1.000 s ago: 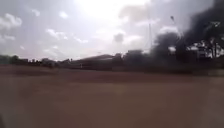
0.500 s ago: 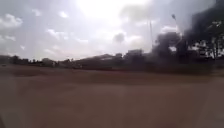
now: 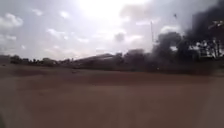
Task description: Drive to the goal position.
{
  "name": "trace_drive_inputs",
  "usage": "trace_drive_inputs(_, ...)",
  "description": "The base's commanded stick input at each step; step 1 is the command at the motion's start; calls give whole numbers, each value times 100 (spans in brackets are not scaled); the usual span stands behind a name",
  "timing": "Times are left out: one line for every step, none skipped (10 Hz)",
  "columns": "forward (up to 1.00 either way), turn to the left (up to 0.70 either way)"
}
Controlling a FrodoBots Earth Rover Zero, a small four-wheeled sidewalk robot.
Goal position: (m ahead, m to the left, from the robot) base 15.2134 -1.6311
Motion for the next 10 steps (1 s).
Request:
trace_drive_inputs(70,0)
trace_drive_inputs(70,0)
trace_drive_inputs(70,0)
trace_drive_inputs(70,0)
trace_drive_inputs(70,0)
trace_drive_inputs(70,0)
trace_drive_inputs(70,0)
trace_drive_inputs(70,0)
trace_drive_inputs(70,0)
trace_drive_inputs(70,0)
